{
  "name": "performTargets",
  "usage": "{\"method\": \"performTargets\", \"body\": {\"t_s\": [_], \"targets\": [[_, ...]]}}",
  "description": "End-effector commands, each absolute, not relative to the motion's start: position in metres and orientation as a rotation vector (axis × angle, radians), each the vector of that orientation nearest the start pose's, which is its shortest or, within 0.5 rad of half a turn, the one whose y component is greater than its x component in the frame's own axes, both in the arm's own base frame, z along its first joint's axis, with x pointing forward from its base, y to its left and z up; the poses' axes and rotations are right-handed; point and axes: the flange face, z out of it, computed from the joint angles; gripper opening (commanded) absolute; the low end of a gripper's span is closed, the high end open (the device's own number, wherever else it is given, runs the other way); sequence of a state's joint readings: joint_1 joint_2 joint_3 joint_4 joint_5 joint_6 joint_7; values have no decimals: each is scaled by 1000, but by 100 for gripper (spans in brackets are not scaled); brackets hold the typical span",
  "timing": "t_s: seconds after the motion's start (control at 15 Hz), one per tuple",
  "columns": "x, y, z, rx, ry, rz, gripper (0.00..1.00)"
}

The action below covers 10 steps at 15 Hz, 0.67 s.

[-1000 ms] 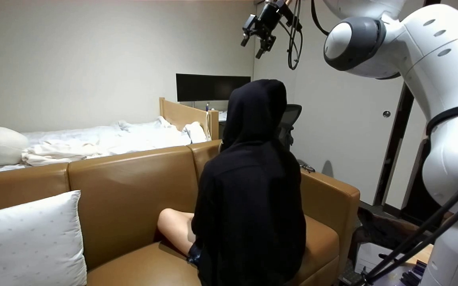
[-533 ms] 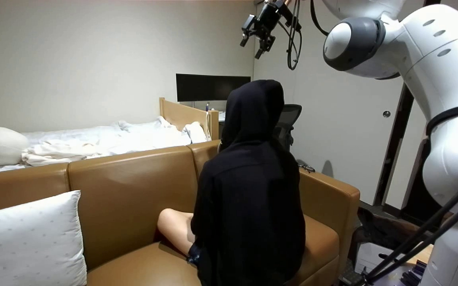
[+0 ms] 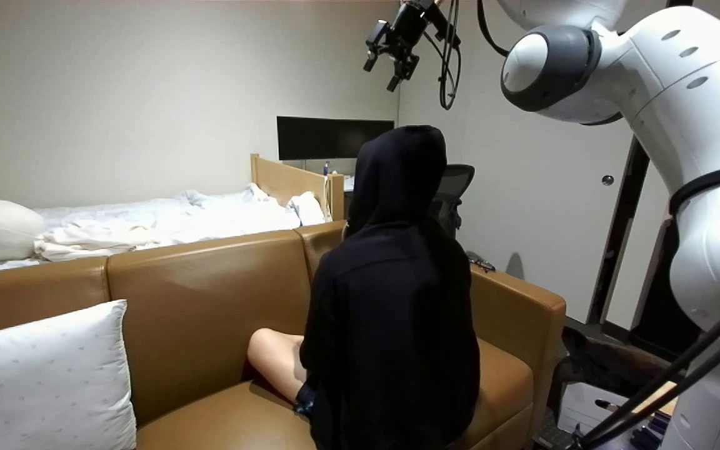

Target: Put the hood over his head

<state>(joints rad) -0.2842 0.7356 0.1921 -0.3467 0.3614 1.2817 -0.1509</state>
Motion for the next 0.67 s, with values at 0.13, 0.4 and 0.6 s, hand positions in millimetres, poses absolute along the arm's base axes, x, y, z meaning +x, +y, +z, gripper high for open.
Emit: {"method": "performTargets", "body": {"t_s": [0.13, 0.4, 0.6], "targets": [[667, -59, 702, -2682, -215, -371, 100], [672, -40, 703, -2653, -268, -398, 100], [673, -38, 698, -2663, -292, -380, 100]]}}
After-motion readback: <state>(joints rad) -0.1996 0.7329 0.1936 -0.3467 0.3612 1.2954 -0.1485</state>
